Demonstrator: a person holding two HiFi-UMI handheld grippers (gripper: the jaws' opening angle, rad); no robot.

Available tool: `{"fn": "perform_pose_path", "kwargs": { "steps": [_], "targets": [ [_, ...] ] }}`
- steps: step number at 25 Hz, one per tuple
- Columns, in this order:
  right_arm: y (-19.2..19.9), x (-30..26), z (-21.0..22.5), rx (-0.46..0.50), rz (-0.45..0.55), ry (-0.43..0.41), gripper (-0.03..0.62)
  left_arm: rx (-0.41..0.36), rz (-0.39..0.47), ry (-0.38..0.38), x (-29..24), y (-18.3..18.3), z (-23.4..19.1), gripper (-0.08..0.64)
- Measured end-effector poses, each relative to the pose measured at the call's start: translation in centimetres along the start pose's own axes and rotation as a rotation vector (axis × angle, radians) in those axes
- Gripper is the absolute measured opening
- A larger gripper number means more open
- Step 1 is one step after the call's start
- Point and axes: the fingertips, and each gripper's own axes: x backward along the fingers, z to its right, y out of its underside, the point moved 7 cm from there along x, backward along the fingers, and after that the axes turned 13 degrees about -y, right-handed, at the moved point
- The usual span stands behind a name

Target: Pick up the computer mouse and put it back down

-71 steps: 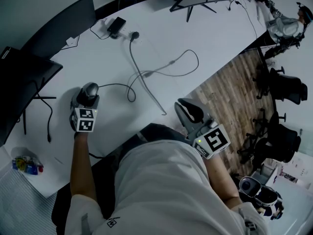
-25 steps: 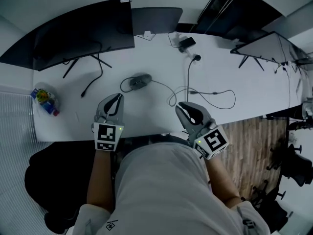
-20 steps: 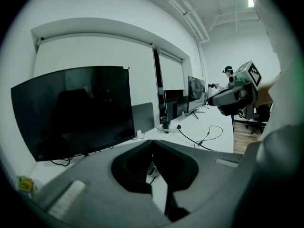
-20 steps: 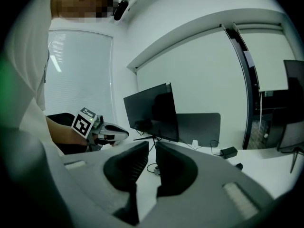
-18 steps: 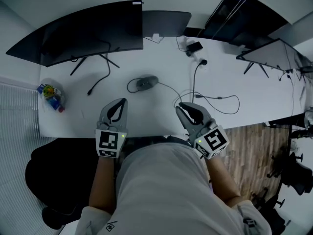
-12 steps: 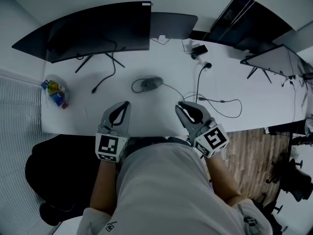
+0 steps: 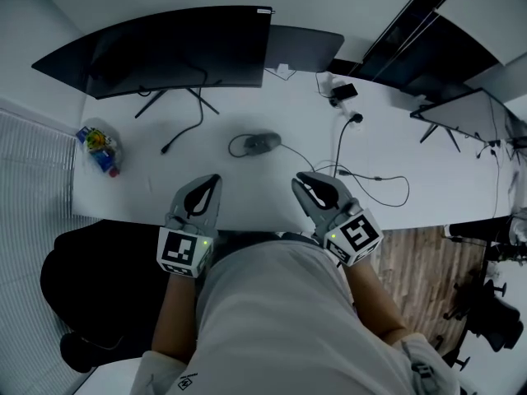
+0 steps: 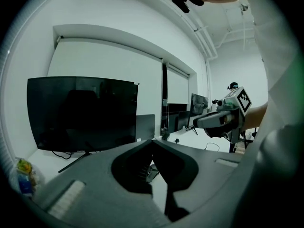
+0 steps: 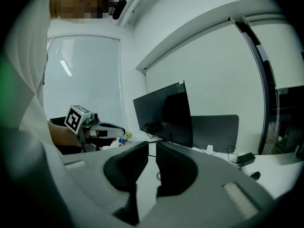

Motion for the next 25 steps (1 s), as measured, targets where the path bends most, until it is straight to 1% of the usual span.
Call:
{"fn": "perform_pose_path", "kwargs": {
  "steps": [5,11,19,25],
  "targets": [
    [-0.2,0.0,-0.2,0.006,0.002,0.000,0.049,-0.010,-0.003,-0.001,0.0,0.0,0.4,0.009],
    [-0.5,0.7,0.1,0.036,0.004,0.035,0.048,-0.021,-0.009,0.006,-0.4,0.1,0.9,0.009],
    [-0.1,1.3,0.0,0.010,-0.007,0.043,0.048,-0.033,-0.027,0.016,-0.8,0.4,1.4,0.009],
    [-0.1,1.4,-0.2,0.015,0.006,0.048,0.048,-0.031,-0.026,0.010,-0.5,0.6,1.3,0.009]
  ]
}}
